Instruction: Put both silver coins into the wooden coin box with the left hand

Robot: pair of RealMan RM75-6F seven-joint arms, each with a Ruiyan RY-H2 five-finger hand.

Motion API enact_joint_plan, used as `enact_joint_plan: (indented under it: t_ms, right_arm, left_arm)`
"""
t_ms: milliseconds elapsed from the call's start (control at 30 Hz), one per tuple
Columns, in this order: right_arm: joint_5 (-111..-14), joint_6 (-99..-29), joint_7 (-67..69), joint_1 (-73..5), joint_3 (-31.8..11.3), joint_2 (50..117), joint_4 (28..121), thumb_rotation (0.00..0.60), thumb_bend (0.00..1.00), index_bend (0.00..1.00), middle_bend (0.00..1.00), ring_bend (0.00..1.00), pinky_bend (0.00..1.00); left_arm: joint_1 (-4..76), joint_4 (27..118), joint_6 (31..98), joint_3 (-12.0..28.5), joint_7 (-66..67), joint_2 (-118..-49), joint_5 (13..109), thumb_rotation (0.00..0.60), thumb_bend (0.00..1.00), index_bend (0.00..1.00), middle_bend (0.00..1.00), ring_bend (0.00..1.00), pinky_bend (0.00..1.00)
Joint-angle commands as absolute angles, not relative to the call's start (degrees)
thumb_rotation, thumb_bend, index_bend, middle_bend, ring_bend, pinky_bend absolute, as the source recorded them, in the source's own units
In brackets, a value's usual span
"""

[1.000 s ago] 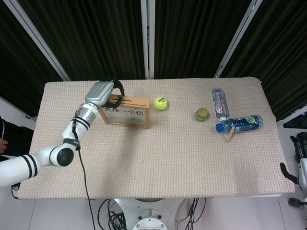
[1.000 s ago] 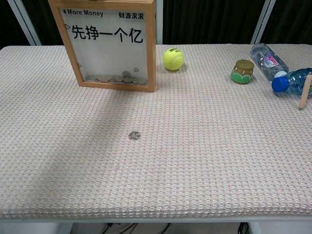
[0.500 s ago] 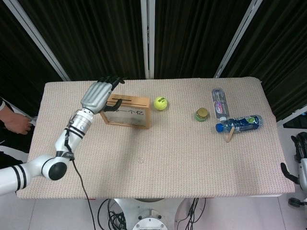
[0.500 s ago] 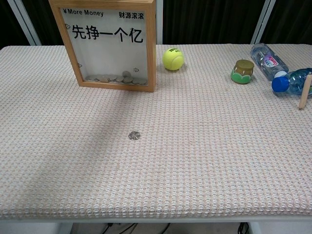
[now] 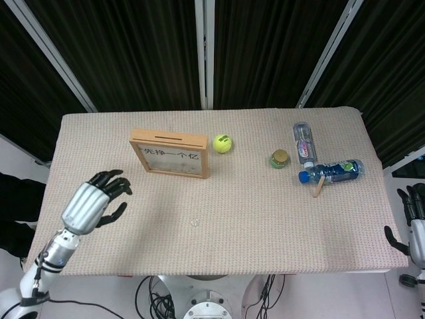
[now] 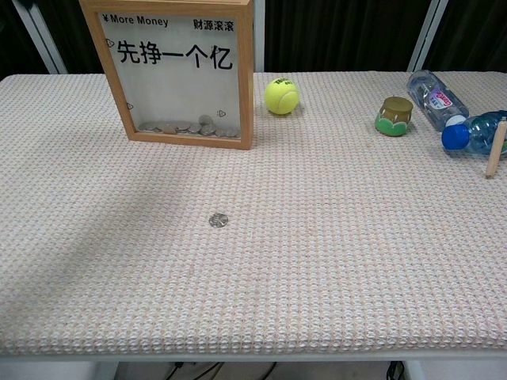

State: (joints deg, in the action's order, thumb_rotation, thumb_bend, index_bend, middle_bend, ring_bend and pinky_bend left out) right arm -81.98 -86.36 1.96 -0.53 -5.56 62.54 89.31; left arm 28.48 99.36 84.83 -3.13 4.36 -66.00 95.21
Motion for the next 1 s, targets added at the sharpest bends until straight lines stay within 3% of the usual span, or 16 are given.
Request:
enact_joint_plan:
  t_ms: [33,167,400,667,1000]
  right_arm:
    - [-82.21,-86.57,1.36,-0.54,-5.46,62.43,89.92,0.6,0.29,0.0,0.0,0.0,0.0]
    - [-82.21,-86.74,0.49,-0.46,-5.38,62.32,90.72,0.6,0.29,0.0,0.0,0.0,0.0]
    - [-81.94,-86.96,0.0,-0.15,-5.24,62.28,91.38,0.6,0.29,0.0,0.0,0.0,0.0]
    - [-81.13,-86.22,0.78,-0.14,-5.24,62.42,90.61,0.6,0.29,0.0,0.0,0.0,0.0]
    - [-80.84,-85.68,1.87,-0.38,-5.44,62.54,89.72,0.6,0.29,0.0,0.0,0.0,0.0]
  left_arm:
    - [25.6,91.22,82.15,-7.4,2.58,-72.05,97.98,0.6,0.36,0.44,0.35,0.2,0.31]
    - [25.81,85.19,79.83,-7.33,0.46,-78.23,99.06,0.6,0.29,0.44,0.35,0.2,0.31]
    - [28.6,78.46,76.12,-4.56,-0.73,-87.51,100.03,0.6,0.29,0.4,0.33,0.2,0.3]
    - [30.65,72.28,73.96,-1.57,-4.12,-95.61,98.3,0.6,0.28,0.19,0.17,0.08,0.2]
    - [32.38,66.88,72.07,-1.79,-6.45,-100.46,98.51,0.6,0.28,0.28,0.17,0.08,0.18]
